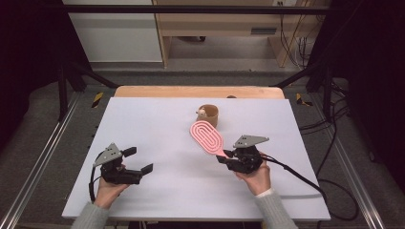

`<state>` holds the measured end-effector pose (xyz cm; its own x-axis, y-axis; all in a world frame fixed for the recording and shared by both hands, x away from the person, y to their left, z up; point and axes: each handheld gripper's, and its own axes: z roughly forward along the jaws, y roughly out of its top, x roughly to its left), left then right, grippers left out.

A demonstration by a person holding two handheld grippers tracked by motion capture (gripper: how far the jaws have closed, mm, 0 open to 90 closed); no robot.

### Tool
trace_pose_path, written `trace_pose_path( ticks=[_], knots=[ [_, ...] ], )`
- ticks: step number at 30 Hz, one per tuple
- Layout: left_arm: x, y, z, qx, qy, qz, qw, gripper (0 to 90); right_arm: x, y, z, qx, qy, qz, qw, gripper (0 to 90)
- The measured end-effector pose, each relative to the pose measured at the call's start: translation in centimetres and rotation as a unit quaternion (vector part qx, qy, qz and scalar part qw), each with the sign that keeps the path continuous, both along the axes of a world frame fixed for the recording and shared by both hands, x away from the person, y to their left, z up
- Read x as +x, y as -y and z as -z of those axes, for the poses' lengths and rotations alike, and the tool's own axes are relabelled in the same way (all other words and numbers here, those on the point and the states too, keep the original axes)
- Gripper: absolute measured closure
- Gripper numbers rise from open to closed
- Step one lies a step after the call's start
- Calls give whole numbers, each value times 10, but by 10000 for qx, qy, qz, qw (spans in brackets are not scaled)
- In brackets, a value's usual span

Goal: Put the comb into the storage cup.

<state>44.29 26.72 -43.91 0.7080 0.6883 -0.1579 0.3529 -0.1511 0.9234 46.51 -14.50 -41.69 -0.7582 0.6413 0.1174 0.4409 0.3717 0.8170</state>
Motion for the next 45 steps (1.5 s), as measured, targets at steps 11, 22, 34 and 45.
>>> trace_pose_path(
  ticks=[11,22,34,45],
  knots=[
    [-3,9,-8,-134,1,-79,9999,0,0,-1,0,37,11,-50,10000,698],
    [-4,17,-17,-245,-11,-98,9997,1,0,-2,0,44,28,-64,10000,698],
    [-1,31,-28,-377,-40,-38,9993,1,-2,-1,-1,105,89,-56,9999,698],
    [5,49,-35,-452,-44,81,9989,0,-2,-1,-1,110,110,-44,9999,699]
  ],
)
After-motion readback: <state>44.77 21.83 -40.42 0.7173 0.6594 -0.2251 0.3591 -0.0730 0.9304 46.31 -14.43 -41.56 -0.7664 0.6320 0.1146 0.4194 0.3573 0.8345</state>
